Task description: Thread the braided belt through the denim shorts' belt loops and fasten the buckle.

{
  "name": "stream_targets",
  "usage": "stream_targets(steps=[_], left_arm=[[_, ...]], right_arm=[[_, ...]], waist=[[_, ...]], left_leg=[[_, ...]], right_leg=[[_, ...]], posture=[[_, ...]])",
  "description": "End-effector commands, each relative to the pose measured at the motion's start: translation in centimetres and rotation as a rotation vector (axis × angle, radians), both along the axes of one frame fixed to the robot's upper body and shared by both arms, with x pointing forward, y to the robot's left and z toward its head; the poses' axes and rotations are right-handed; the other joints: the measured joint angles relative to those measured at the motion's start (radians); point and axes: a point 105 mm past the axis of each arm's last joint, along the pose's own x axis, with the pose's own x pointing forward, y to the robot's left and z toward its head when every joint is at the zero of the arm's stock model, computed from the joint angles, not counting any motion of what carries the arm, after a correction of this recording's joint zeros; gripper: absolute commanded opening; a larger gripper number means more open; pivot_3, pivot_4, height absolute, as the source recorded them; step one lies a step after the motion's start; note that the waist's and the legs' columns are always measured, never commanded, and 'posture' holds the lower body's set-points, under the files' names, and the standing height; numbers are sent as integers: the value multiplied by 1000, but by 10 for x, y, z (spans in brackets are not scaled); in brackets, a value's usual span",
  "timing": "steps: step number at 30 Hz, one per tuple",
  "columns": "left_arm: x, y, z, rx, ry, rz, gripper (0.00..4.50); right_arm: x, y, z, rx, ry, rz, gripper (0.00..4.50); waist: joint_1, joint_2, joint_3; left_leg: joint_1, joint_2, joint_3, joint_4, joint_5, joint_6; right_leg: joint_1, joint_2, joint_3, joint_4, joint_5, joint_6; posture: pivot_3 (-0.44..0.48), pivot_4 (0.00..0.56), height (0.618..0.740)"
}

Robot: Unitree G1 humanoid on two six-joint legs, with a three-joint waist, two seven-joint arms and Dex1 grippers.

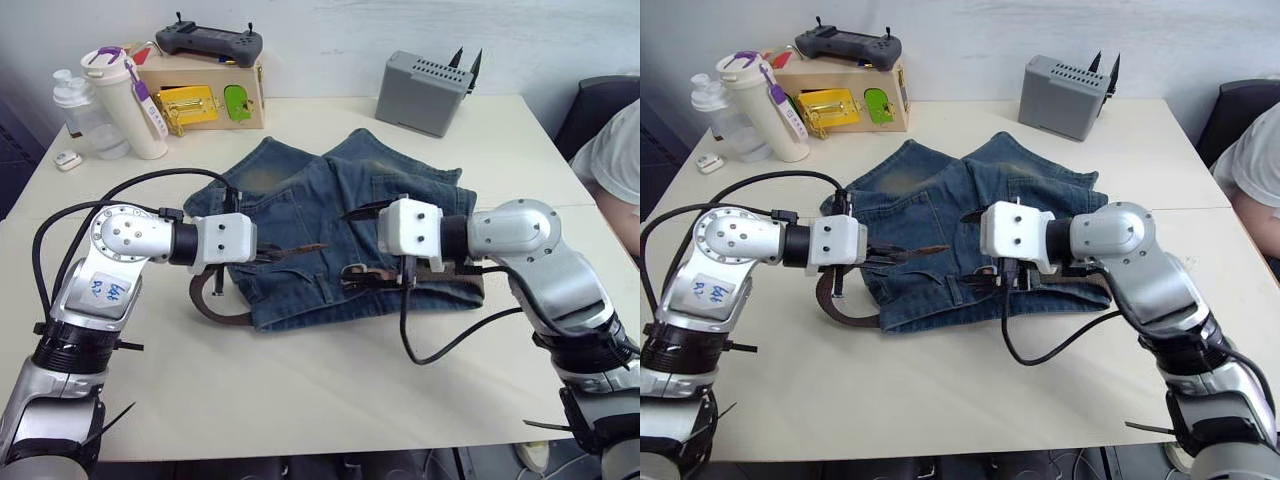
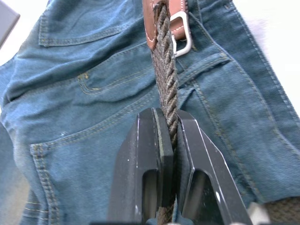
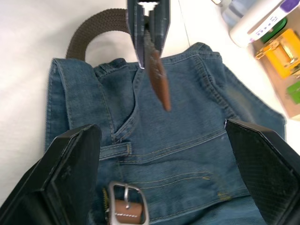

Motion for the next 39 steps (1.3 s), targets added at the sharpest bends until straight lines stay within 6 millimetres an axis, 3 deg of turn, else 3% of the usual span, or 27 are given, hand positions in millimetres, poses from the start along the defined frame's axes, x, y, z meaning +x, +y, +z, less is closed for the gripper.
stream_targets(steps=[1,2,5,12,15,17,19,20,22,25,27,30,35,38,39], left_arm=[[0,-9,7,12,-50,-51,34],[1,-11,6,10,-54,-55,34],[2,-15,5,2,-62,-68,0],[8,-11,8,-52,-47,1,0],[15,0,15,-144,13,122,0],[22,9,31,-302,105,232,0],[27,33,50,-493,260,390,889],[25,44,56,-570,353,445,1115],[19,61,68,-697,475,516,2147],[-1,76,89,-873,655,512,3380],[-20,80,91,-895,781,469,4262],[-65,80,80,-804,1015,359,4413],[-103,60,48,-695,1349,303,4413],[-83,44,29,-829,1401,333,4413],[-68,38,22,-917,1381,354,4413]], right_arm=[[-3,10,6,36,-48,6,4500],[-3,13,5,38,-49,8,4500],[-1,22,5,38,-51,16,3604],[-3,32,5,69,-60,49,136],[-1,33,4,76,-85,55,57],[1,34,2,70,-107,61,57],[5,34,-3,52,-145,69,0],[7,34,-5,44,-167,73,0],[11,34,-9,32,-201,79,0],[17,34,-14,3,-263,87,0],[20,34,-16,-5,-315,94,0],[24,36,-17,-14,-410,116,0],[22,40,-10,18,-536,162,0],[20,42,-6,36,-582,184,0],[17,43,-3,43,-602,196,0]], waist=[[-1,0,0],[0,0,0],[-1,0,0],[0,0,0],[0,0,0],[-1,0,0],[-2,0,0],[-4,-1,0],[-10,-2,1],[-11,-2,1],[-11,-2,1],[-26,-2,1],[-22,-2,1],[-18,-3,1],[-12,-3,1]], left_leg=[[0,0,0,0,0,0],[1,0,0,0,0,0],[1,0,0,0,0,0],[1,0,0,0,0,0],[1,0,0,0,0,0],[1,0,0,0,0,0],[1,0,0,0,0,0],[1,0,-1,0,1,0],[1,1,-1,0,1,-1],[1,1,-1,0,1,-1],[1,0,-1,0,1,-1],[1,0,-1,1,1,-1],[4,0,-3,-1,2,-3],[5,-1,-4,-1,2,-3],[5,-1,-5,0,2,-3]], right_leg=[[0,0,0,1,0,0],[0,0,0,1,0,0],[1,0,0,1,0,0],[0,0,0,1,0,0],[1,0,0,1,0,0],[1,0,0,1,0,0],[0,0,0,2,0,0],[1,1,0,2,0,0],[0,1,0,2,0,0],[0,1,0,2,0,0],[1,1,0,4,0,0],[1,0,0,6,0,0],[2,-1,0,3,-1,-1],[3,-1,0,3,-1,-1],[4,-2,0,3,-1,-1]], posture=[[0,150,736],[0,150,736],[0,150,736],[0,150,736],[0,150,736],[0,150,736],[0,150,736],[0,150,736],[0,150,736],[0,150,736],[0,150,736],[0,150,736],[0,150,736],[0,150,736],[0,150,736]])
